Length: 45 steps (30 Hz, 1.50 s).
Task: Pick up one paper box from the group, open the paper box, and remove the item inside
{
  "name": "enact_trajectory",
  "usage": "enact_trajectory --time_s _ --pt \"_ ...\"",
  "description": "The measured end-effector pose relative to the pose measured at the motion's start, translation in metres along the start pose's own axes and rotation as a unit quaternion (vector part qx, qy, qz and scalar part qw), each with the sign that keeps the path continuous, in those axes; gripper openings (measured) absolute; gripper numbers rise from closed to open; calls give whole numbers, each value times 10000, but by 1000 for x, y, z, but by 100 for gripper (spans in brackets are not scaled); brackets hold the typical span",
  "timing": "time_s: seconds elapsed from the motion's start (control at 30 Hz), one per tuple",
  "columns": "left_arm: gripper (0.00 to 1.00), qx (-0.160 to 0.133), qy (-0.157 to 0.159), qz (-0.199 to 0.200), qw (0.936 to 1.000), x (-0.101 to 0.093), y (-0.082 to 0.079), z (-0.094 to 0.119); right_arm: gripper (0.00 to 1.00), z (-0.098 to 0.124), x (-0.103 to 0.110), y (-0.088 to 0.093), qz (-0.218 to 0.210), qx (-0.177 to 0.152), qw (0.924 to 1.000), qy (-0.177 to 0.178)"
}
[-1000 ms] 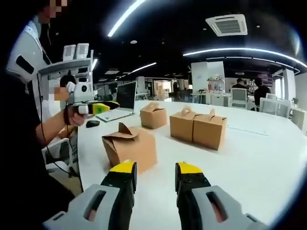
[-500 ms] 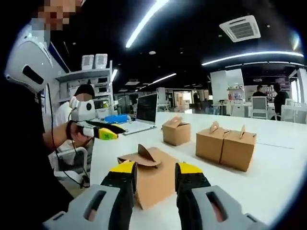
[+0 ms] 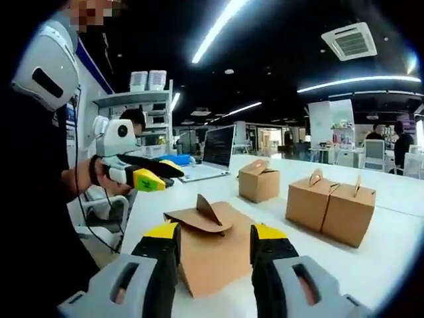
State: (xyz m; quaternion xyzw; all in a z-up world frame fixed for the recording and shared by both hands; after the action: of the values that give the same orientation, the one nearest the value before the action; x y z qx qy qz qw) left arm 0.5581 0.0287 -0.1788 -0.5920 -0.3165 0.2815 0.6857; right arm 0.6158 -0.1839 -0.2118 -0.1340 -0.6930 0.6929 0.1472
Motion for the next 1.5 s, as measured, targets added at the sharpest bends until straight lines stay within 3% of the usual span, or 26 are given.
enact_trajectory --time_s 0.2,0.27,0.4,0.63,0.8,1.0,1.3,1.4,1.47,1.5 --pt "29 119 42 -487 9987 -18 -8 -11 43 -3 2 7 -54 77 9999 96" --pt "29 -9 -95 -737 9972 -20 -12 -14 42 -3 4 7 -9 94 9999 95" --pt "29 133 53 -1106 9938 -29 -16 -17 40 -3 5 6 89 109 9999 81" --pt "27 747 -83 -2124 9743 -40 -4 -27 39 0 8 6 236 76 9997 84" --pt "25 826 -142 -2121 9737 -49 0 -31 39 1 8 5 295 29 9995 45" --pt "25 1025 -251 -2524 9619 -52 4 -32 39 1 4 7 130 5 9999 104" --pt "23 895 -443 -2530 9623 -49 -3 -32 39 0 -1 7 41 42 10000 0" --pt "20 875 -474 -2761 9560 -51 -2 -33 39 -1 -1 6 55 81 9999 -46" --pt "17 837 -463 -3287 9396 -57 3 -36 39 -2 -2 5 74 129 9999 -74" --pt "14 814 -497 -3412 9351 -60 6 -36 39 -1 -2 5 83 155 9998 -86"
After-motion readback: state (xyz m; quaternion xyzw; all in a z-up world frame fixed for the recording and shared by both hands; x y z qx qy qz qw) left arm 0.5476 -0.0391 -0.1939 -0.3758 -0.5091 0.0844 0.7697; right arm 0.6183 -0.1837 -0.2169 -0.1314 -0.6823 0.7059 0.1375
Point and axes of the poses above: the point that each gripper's makers call its tool centre point, and the gripper's own axes: z roughly backward along the fingers, x roughly to its left, y roughly out of its underside, the point moved 9 cm from there along z, roughly backward along the fingers, and after that the axes turned 7 degrees about -x, right-handed, at the moved point
